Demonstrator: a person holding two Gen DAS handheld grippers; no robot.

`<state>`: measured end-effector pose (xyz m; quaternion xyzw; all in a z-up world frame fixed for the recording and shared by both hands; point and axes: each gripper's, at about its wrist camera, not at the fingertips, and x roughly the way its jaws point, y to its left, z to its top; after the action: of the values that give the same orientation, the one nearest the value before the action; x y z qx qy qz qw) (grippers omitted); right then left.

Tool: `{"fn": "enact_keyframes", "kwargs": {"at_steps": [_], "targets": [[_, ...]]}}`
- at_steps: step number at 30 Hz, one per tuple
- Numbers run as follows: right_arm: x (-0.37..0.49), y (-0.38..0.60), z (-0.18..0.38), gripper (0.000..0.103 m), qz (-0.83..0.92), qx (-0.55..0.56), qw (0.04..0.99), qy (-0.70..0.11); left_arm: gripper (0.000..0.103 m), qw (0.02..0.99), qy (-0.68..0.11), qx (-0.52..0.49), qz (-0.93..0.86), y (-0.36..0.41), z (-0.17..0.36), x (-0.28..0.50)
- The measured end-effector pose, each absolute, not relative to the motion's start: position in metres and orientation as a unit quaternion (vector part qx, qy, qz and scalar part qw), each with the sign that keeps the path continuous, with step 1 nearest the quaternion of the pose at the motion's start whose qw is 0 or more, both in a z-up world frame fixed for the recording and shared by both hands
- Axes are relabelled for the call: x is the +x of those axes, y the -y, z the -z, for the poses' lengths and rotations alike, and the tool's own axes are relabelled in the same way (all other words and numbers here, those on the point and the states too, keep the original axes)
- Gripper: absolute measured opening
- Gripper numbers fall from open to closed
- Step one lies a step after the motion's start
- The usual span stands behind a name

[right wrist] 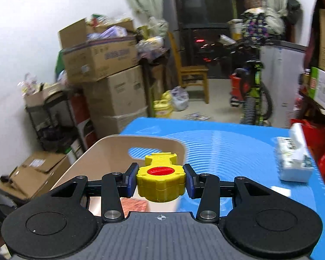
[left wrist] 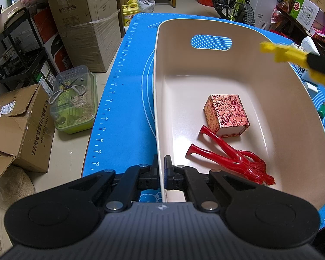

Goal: Organize rigid objects
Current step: 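Carry the yellow tool into the basket and open the right gripper, then grasp the black earbud case with the right gripper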

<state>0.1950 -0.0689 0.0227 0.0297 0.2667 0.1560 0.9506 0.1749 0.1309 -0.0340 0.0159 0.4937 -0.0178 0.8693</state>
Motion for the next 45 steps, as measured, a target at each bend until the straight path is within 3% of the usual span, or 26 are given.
{"fn": "enact_keyframes", "kwargs": {"at_steps": [17,21,32,45], "targets": [[0.204,0.009,0.025,0.050,-0.211,-0.017,0.906,-0.366,0.005,0.869,-0.494,0.015,0.018,-0.130,0.034,0.175],[0.202,0.025,0.014,0.076,-0.203,0.004,0.917,-0.343,0.005,0.869,-0.494,0.017,0.018,-0.129,0.035,0.175],[0.200,0.109,-0.009,0.088,-0.104,0.043,0.947,-0.301,0.005,0.869,-0.494,0.017,0.017,-0.128,0.036,0.175],[0.208,0.200,0.046,0.093,0.066,0.054,0.938,-0.335,0.005,0.869,-0.494,0.020,0.017,-0.127,0.036,0.174]]}}
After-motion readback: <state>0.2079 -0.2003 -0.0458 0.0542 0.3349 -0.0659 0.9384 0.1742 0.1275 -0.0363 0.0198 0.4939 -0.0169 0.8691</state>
